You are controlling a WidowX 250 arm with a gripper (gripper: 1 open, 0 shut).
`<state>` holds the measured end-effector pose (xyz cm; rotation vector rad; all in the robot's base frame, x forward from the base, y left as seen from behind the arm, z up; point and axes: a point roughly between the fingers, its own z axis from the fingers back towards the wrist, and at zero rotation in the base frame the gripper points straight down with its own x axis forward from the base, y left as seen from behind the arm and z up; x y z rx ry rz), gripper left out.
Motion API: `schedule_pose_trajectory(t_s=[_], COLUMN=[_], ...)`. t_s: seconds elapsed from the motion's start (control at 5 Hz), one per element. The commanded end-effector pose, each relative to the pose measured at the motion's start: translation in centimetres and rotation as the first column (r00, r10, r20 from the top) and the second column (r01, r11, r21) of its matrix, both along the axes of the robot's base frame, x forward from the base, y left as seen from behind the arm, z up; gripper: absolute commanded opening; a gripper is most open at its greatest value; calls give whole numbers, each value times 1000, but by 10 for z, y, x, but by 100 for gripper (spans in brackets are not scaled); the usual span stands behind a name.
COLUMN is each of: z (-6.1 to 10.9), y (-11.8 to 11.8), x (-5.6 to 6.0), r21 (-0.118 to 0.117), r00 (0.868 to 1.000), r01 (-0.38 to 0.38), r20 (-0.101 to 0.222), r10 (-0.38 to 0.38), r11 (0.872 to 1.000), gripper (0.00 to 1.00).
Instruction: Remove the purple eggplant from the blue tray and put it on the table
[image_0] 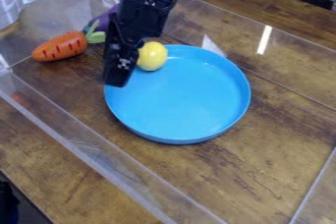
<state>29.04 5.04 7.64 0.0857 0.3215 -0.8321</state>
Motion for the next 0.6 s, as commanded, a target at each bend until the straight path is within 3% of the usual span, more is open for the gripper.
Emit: schedule_pose_trajectory(t_s=[0.0, 0.4], z=[12, -2], y=[21, 27], x=[15, 23], r21=[19, 19], r00=[996, 991], r01=[85, 130], r20=[39, 29], r10=[-86, -130], r11=[996, 991], gripper=[100, 100])
